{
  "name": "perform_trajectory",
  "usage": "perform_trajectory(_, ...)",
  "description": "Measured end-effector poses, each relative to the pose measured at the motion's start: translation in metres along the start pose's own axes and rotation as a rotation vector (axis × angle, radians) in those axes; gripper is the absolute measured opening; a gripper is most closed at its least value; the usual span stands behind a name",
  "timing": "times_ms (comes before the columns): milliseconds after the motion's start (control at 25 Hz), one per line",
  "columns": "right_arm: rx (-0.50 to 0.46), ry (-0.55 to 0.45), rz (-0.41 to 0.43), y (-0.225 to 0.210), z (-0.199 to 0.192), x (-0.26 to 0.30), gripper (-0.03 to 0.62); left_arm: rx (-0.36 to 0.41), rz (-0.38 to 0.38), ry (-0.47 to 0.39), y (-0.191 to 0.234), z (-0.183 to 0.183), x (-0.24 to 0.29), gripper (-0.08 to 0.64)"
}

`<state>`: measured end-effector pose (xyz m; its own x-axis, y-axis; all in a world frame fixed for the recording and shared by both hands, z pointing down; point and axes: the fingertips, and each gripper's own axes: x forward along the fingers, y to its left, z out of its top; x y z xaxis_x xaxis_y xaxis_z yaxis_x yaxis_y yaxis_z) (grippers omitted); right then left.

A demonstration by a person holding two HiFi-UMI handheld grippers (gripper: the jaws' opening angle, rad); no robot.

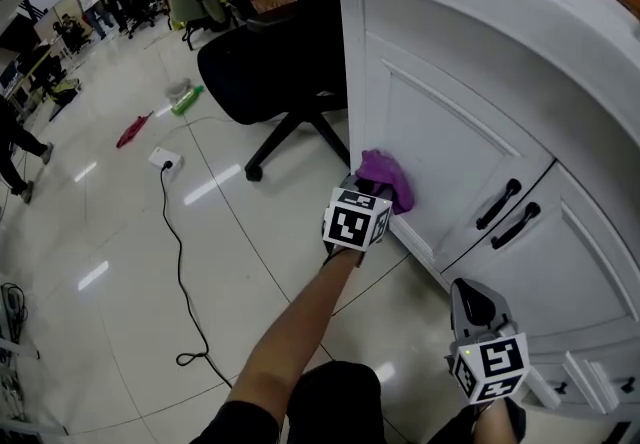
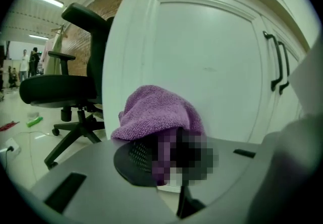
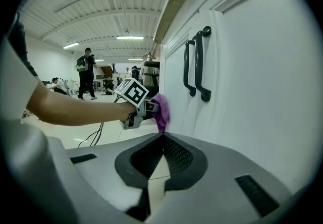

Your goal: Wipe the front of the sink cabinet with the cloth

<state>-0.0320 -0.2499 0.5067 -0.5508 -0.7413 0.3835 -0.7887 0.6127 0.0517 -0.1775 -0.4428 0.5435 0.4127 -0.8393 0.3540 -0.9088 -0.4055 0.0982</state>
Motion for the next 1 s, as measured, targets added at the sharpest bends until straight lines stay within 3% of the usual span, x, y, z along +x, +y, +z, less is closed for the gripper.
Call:
perform_trajectory(200, 0.007, -0.008, -0.015, -0.004, 0.001, 0.003, 0.0, -0.024, 0.07, -0.01, 0.045, 0.008, 0.001, 0.06)
perform_trajectory(440, 0.009, -0.005, -0.019, -0.006, -0.004, -0.002, 0.0, 0.003, 0.104, 0.085, 0.062, -0.02, 0.013, 0.06)
perform_trajectory(600, 0.014, -0.013, -0.009, -0.003, -0.005, -0.006, 0.0, 0.049, 0.005, 0.12, 0.021, -0.036, 0.016, 0.06)
perform_trajectory(1000, 0.034, -0.04, -0.02, -0.007, 0.001, -0.018, 0.0, 0.042, -0.21, 0.161, -0.101, -0.059, 0.002, 0.06)
